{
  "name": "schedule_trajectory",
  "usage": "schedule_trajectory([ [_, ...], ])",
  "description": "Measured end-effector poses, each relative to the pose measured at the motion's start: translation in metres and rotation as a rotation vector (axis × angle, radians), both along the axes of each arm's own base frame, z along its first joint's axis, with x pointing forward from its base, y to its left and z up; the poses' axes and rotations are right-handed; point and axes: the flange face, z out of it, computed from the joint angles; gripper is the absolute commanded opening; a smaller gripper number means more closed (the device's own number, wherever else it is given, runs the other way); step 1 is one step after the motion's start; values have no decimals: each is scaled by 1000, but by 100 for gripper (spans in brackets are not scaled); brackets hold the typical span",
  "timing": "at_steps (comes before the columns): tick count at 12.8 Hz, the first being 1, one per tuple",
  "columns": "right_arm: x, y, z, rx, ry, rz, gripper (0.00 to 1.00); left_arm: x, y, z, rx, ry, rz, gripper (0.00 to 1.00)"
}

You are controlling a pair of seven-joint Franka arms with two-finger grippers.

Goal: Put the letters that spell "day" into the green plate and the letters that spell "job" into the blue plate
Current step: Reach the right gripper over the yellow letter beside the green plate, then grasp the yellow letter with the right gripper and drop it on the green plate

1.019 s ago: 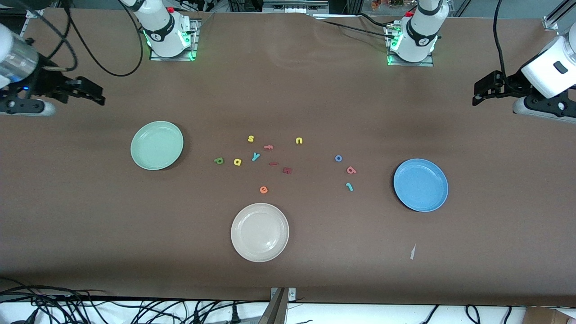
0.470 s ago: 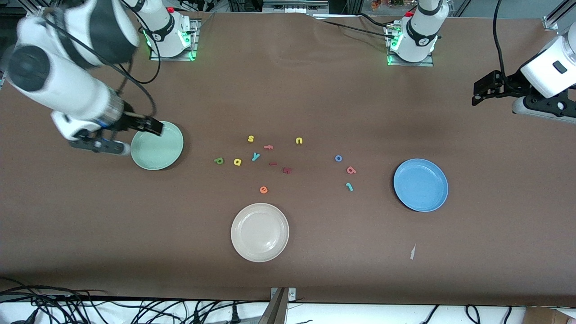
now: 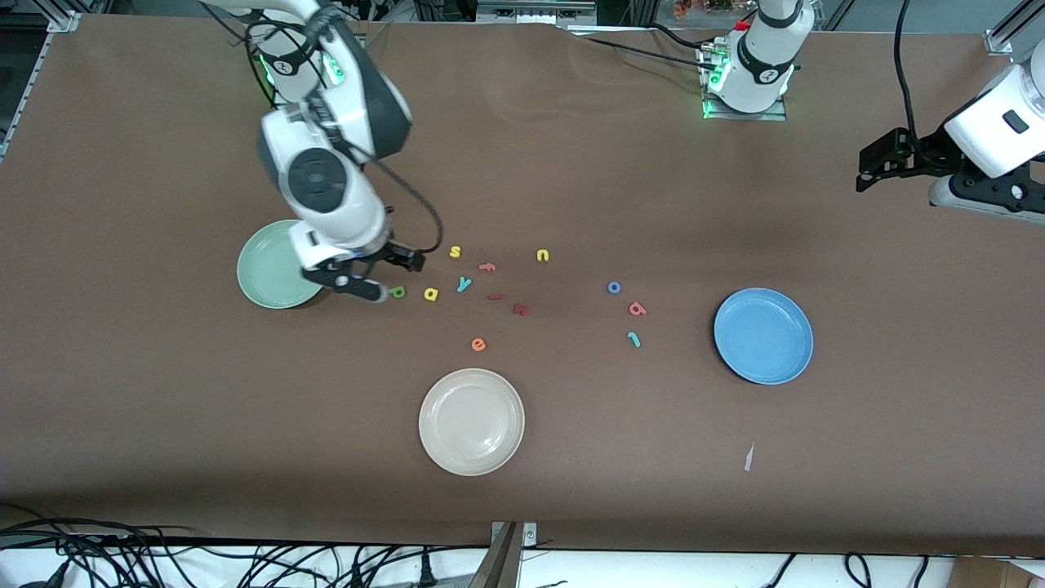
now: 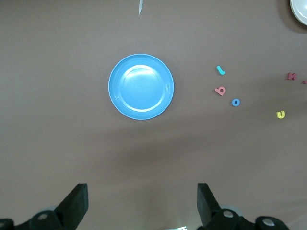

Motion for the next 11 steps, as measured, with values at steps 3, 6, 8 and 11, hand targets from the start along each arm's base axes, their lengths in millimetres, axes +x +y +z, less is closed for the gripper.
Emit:
schedule_trajectory([
  [3,-13,13,-37,25,-90,-54,98,0,0,0,0,0,0,100],
  [6,-23,5,-72,57,-130,-80,87,0,0,0,0,0,0,100],
  [8,-23,3,-89,63,-138,-100,83,0,0,0,0,0,0,100],
  [11,-21,5,-118,78,-151,-100,83,0,0,0,0,0,0,100],
])
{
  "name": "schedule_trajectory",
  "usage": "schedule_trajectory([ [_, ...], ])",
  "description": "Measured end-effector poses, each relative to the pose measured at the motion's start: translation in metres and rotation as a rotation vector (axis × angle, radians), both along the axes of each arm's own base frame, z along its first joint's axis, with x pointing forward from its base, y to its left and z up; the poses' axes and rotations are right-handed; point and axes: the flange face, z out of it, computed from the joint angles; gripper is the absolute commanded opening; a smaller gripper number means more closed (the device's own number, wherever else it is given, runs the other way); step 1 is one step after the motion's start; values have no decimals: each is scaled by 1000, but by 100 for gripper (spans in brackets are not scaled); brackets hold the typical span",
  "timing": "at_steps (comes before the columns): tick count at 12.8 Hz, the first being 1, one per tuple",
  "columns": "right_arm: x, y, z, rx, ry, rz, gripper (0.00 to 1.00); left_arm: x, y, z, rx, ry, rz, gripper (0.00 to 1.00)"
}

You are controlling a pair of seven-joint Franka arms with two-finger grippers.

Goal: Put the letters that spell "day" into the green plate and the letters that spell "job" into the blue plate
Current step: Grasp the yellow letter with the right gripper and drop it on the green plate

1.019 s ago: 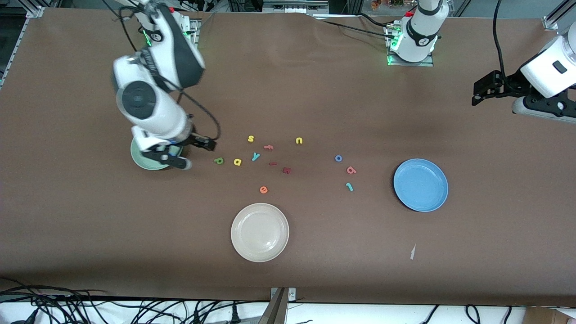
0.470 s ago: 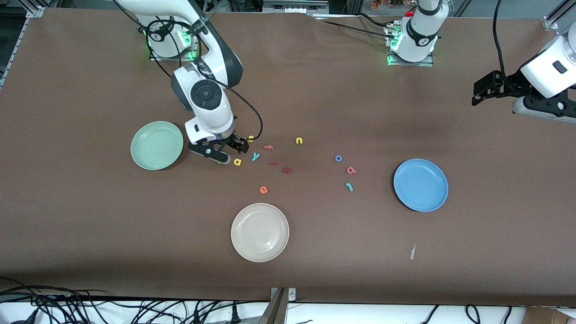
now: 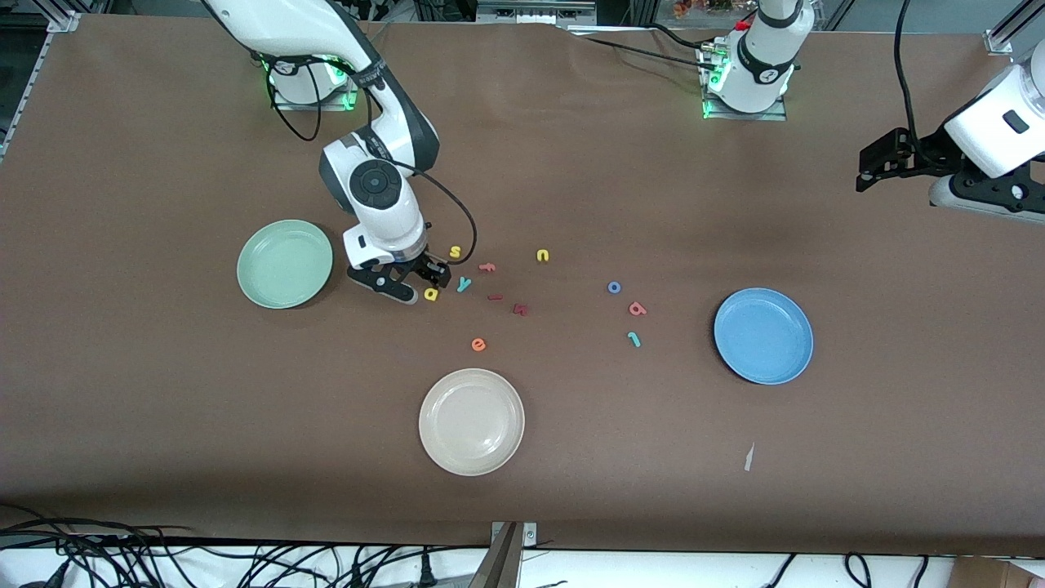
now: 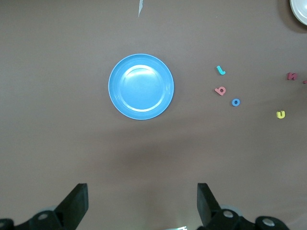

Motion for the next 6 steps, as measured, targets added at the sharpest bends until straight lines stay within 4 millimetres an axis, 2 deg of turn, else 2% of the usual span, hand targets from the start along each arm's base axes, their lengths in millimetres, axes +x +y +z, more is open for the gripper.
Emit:
schedule_trajectory([
  [2,1,1,-18,14,-15,3,82,1,1,-2,0,3,3,100],
  [3,1,2,-23,20,-22,4,77,3,5,-5,1,9,10,100],
  [6,3,4,-26,32,-37,6,76,9,19,-12,1,12,35,100],
])
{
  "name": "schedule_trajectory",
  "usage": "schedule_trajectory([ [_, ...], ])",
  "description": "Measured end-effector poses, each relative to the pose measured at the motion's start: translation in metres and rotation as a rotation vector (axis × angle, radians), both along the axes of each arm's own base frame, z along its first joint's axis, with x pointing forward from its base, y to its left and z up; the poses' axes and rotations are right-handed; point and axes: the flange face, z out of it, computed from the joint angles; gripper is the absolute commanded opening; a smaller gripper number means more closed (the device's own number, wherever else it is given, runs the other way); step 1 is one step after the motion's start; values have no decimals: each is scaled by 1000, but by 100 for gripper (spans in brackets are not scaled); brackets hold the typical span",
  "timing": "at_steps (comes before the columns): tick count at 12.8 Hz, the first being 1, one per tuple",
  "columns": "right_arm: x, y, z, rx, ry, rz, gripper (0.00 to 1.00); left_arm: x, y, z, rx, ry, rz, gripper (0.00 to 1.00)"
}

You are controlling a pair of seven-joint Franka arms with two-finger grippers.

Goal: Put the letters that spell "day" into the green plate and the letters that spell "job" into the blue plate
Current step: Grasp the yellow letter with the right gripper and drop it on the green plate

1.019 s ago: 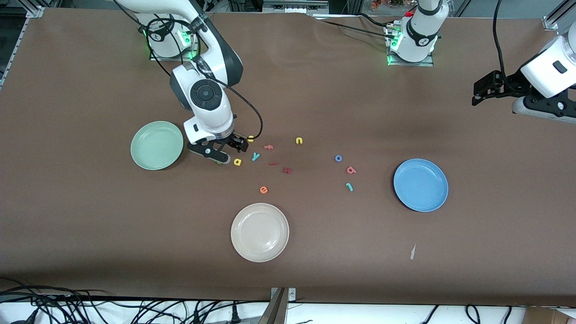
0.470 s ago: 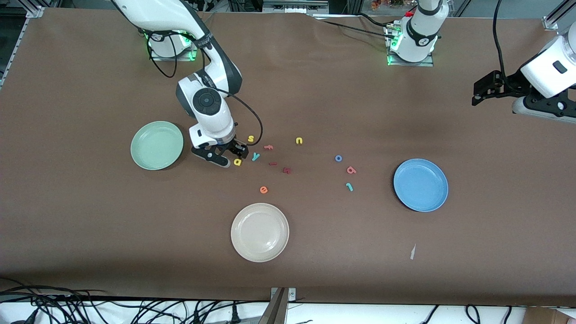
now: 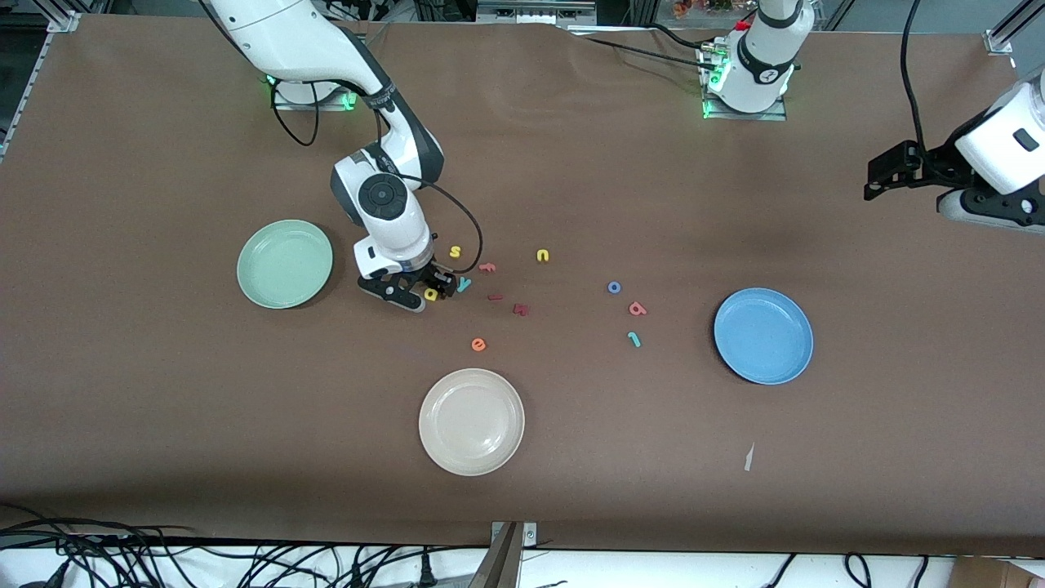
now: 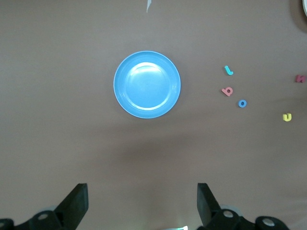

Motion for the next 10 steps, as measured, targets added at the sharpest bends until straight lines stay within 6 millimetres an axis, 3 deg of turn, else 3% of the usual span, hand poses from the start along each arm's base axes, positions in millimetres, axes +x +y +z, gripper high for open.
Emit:
schedule_trajectory([
  [3,-2,1,-9,-5,0,10,71,0,3,-14,2,28,5,100],
  [4,-3,1,-12,-12,-2,22,63,0,5,-30,7,62,8,100],
  [6,-3,1,-16,-23,-5,39,30,4,7,-77,16,123,10,100],
  [7,-3,2,-16,-24,-7,42,24,10,6,-99,16,121,9,100],
  [10,0,4,-12,-22,-18,48,23,37,-8,-149,16,64,-11,100],
])
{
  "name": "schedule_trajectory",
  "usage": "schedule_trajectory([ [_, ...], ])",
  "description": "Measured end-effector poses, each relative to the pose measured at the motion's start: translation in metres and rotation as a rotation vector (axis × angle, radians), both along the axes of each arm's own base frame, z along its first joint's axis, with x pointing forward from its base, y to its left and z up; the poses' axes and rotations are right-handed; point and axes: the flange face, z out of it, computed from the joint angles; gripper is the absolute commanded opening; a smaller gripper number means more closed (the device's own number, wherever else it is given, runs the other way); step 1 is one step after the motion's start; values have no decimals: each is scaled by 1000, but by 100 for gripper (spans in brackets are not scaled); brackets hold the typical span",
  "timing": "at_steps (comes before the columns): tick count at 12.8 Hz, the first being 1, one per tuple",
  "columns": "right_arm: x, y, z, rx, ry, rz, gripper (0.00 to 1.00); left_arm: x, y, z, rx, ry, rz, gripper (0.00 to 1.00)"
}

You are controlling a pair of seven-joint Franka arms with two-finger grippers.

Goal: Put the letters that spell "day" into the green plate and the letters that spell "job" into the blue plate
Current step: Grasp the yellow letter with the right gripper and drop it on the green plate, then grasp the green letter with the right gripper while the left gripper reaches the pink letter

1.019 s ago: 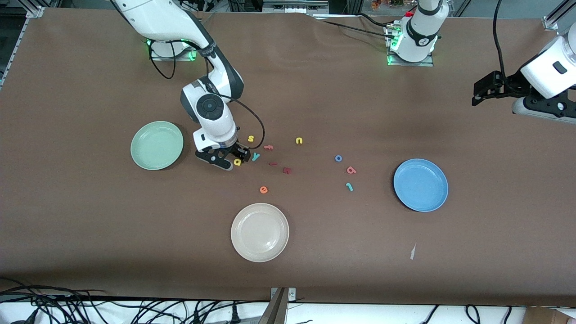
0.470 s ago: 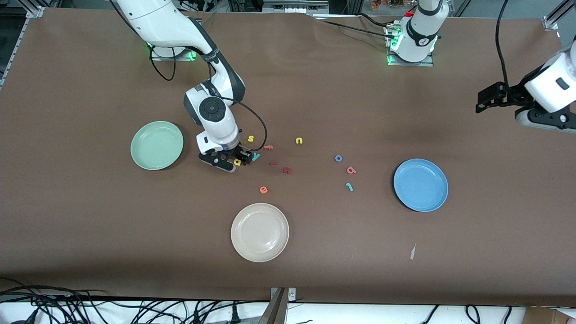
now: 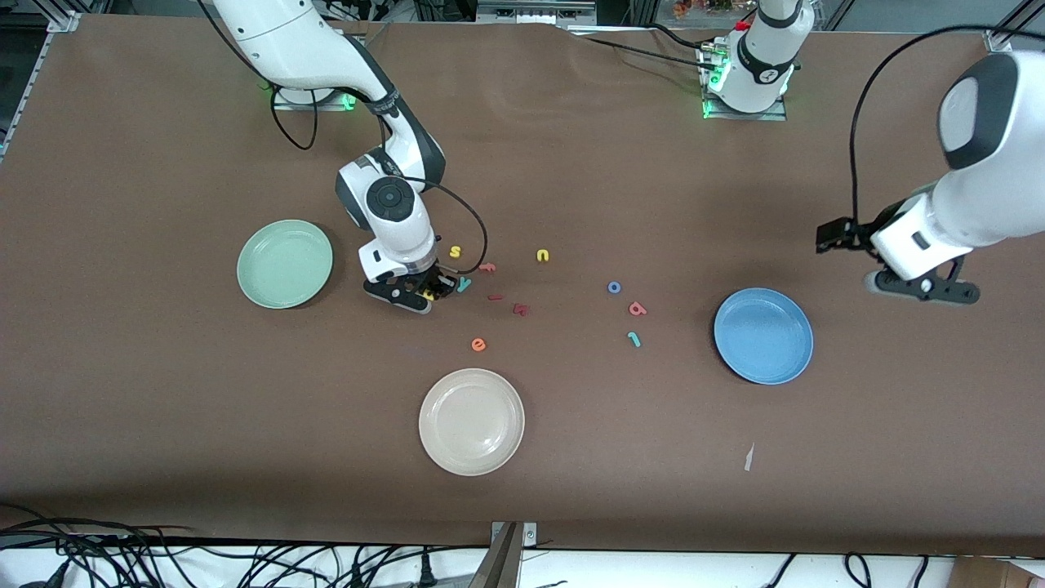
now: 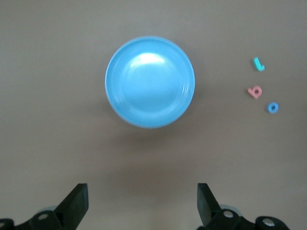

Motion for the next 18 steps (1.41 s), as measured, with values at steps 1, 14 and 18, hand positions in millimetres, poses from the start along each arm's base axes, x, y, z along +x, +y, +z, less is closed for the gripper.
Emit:
schedule_trajectory([
  [1,2,0,2,-2,-1,3,23,9,-7,-15,-1,-18,-11,100],
  [14,2,-243,40,-210,238,398,100,30,-160,-166,-56,-57,-194,100],
  [18,2,-228,44,-149,231,360,100,22,-194,-192,-41,-67,-248,100],
])
